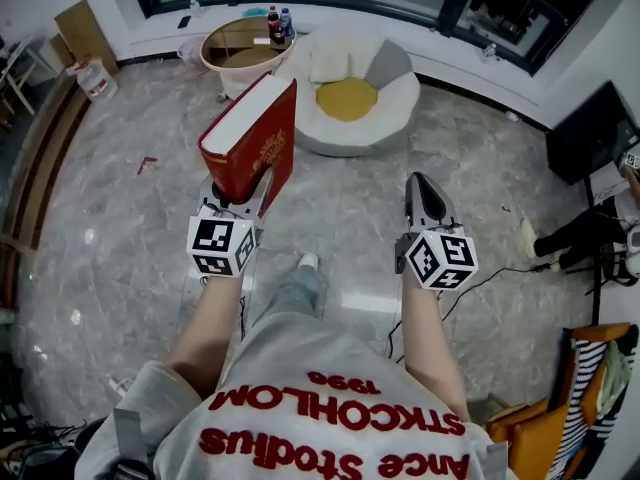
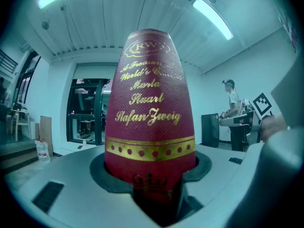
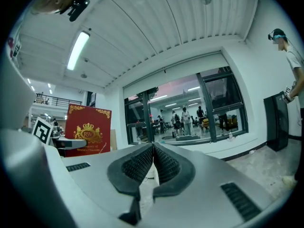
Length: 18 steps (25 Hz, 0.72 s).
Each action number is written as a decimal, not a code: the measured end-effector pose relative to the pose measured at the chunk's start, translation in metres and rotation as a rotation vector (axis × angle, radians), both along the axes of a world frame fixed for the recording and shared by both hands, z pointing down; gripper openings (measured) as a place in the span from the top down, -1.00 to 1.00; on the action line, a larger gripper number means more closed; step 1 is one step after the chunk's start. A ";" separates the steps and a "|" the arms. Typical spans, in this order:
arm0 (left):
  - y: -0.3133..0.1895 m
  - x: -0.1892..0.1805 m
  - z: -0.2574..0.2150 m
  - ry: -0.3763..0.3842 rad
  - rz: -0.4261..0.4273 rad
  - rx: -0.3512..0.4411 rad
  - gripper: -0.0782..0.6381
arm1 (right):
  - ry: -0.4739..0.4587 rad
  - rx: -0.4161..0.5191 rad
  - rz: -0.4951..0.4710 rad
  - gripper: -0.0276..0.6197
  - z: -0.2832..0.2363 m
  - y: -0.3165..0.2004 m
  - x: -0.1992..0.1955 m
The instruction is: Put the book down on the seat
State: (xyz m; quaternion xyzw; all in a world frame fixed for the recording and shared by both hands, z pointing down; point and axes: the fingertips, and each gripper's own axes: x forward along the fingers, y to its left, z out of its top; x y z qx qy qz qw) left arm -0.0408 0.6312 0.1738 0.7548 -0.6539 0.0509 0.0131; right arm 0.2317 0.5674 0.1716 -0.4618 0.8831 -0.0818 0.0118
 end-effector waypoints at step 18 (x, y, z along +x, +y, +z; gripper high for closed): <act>-0.189 -0.040 0.002 0.016 0.058 -0.008 0.08 | 0.018 -0.030 0.017 0.83 0.005 -0.168 -0.043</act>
